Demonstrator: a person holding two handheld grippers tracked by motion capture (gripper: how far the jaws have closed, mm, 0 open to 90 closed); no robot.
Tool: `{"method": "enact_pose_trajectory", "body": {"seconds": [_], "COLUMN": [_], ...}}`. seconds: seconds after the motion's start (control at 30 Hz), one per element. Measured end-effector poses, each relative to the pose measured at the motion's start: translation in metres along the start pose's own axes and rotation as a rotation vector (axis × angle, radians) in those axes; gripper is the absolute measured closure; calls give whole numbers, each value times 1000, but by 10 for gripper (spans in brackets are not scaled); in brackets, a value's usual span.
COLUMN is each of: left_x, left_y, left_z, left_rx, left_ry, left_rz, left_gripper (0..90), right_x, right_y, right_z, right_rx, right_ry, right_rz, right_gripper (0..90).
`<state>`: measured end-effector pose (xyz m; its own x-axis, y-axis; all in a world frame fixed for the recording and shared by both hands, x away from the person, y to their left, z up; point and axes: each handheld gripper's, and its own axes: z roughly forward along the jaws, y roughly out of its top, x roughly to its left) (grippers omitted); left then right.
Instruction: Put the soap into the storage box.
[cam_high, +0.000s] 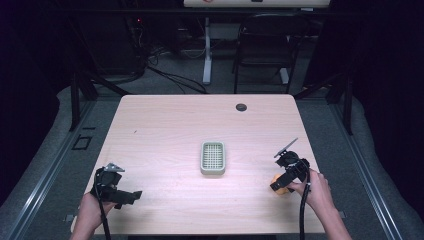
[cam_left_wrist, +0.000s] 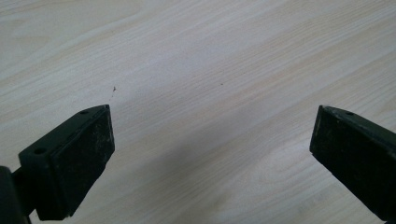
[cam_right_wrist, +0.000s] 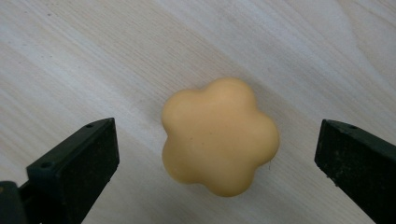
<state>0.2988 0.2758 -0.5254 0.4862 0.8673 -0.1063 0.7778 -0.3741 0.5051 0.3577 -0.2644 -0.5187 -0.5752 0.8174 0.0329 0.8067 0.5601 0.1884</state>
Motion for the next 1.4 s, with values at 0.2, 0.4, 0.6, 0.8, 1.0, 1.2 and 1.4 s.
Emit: {"method": "enact_pose_trajectory", "body": {"seconds": [0.2, 0.4, 0.6, 0.8, 1.0, 1.2, 1.4], "left_x": [0, 0, 0, 0, 0, -1, 0], "left_y": [0, 0, 0, -1, -1, -1, -1], "left_z": [0, 0, 0, 0, 0, -1, 0], "left_rx": [4, 4, 5, 4, 5, 5, 5], "left_ry": [1, 0, 0, 1, 3, 3, 4], "left_rz": [3, 5, 4, 4, 4, 4, 2], "left_gripper": [2, 2, 2, 2, 2, 2, 2], "right_x": [-2, -1, 1, 0, 1, 3, 0], "right_y": [-2, -1, -2, 1, 2, 1, 2], "right_z": [8, 14, 19, 18, 22, 24, 21], "right_rx": [-3, 16, -26, 35, 45, 24, 61], "right_ry": [-2, -8, -1, -12, -14, -26, -25], "right_rz": [29, 28, 64, 25, 30, 54, 29], "right_gripper": [115, 220, 241, 251, 256, 261, 263]}}
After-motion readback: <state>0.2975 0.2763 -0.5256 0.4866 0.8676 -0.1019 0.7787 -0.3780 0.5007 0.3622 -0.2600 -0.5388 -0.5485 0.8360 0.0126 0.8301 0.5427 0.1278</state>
